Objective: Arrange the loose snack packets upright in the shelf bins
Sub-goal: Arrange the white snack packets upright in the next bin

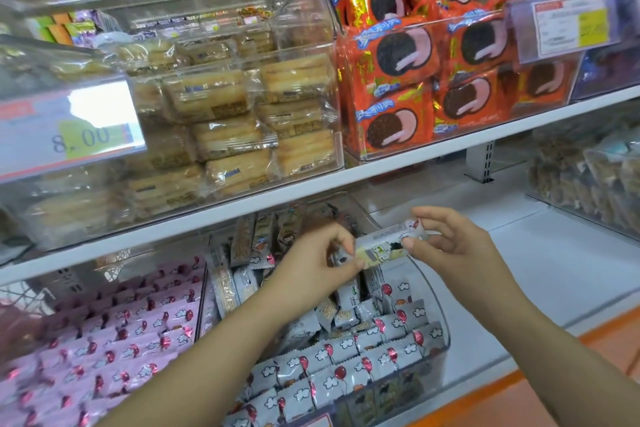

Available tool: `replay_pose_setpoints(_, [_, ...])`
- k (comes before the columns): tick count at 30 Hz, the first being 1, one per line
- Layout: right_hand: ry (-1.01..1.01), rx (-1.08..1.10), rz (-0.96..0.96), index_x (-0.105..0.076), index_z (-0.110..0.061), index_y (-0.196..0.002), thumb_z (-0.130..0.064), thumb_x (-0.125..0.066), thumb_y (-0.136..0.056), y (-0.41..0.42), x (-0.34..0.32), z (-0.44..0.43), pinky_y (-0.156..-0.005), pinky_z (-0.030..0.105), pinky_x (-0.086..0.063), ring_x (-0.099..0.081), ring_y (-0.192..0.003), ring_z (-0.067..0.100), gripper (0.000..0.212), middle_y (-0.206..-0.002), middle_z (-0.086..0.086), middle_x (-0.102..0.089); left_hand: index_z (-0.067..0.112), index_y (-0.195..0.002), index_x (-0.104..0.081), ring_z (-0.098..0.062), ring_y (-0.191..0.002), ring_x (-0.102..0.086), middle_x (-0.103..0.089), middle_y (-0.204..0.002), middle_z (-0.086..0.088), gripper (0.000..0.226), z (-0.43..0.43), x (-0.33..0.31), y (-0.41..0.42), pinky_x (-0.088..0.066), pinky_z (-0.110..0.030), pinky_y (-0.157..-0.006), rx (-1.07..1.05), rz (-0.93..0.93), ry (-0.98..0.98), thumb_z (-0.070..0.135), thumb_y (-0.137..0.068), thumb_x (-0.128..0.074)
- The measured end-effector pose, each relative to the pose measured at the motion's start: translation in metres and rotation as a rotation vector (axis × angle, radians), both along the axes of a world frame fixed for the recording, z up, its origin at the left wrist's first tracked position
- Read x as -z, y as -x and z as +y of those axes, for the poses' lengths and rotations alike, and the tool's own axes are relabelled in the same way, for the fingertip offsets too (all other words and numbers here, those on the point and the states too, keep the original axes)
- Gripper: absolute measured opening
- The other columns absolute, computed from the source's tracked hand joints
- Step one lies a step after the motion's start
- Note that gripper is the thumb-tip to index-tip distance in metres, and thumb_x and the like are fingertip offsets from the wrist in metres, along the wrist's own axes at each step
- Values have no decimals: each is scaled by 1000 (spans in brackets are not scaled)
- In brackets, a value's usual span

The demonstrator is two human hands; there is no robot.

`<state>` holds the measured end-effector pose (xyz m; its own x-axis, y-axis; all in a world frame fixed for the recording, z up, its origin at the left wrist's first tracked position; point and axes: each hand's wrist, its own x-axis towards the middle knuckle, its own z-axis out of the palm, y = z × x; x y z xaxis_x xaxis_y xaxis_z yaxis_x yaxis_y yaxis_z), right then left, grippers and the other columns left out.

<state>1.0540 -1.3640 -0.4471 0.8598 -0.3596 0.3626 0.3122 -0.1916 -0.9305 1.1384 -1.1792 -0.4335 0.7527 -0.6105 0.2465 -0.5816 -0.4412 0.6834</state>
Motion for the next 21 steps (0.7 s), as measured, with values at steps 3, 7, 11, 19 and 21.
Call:
replay_pose_setpoints(3, [182,95,-115,-55,-42,-101,-11,-70,-82,5,-4,5,-74,6,-47,-57,-90,-12,39,-102,-20,-59,35,-87,-54,-5,-91,-61,-62,-93,14,16,-8,-5,-3,-48,-21,-83,18,17,-54,28,-85,-68])
replay_pose_setpoints(7, [418,137,-114,-44,-55,-100,-19,-69,-83,6,-4,8,-75,1,-41,-54,-89,-16,47,-101,-38,-48,23,-126,-53,-7,-106,-57,-59,-119,9,34,-20,-10,-27,-41,-14,-85,-111,-224,-264,25,-93,-59])
replay_pose_setpoints(11, [525,90,-69,-43,-57,-98,-21,-68,-84,6,0,7,-74,-4,-35,-47,-88,-22,46,-101,-43,-44,23,-134,-47,-21,-108,-59,-60,-126,-2,45,-34,-2,-44,-49,-37,-94,-114,-306,-516,31,-92,-60])
replay_pose_setpoints(19, [542,41,-68,-47,-56,-99,-19,-69,-84,6,3,0,-76,-4,-34,-46,-94,-25,46,-95,-52,-49,23,-116,-61,-21,-99,-58,-59,-121,0,33,-55,5,-52,-50,-39,-87,-65,-322,-703,39,-88,-62])
replay_pose_setpoints(21, [547,38,-67,-47,-56,-99,-19,-68,-84,6,3,-1,-76,-4,-35,-47,-94,-24,45,-95,-51,-49,23,-111,-62,-21,-101,-56,-57,-121,0,27,-56,3,-50,-49,-37,-88,-54,-274,-681,35,-87,-64])
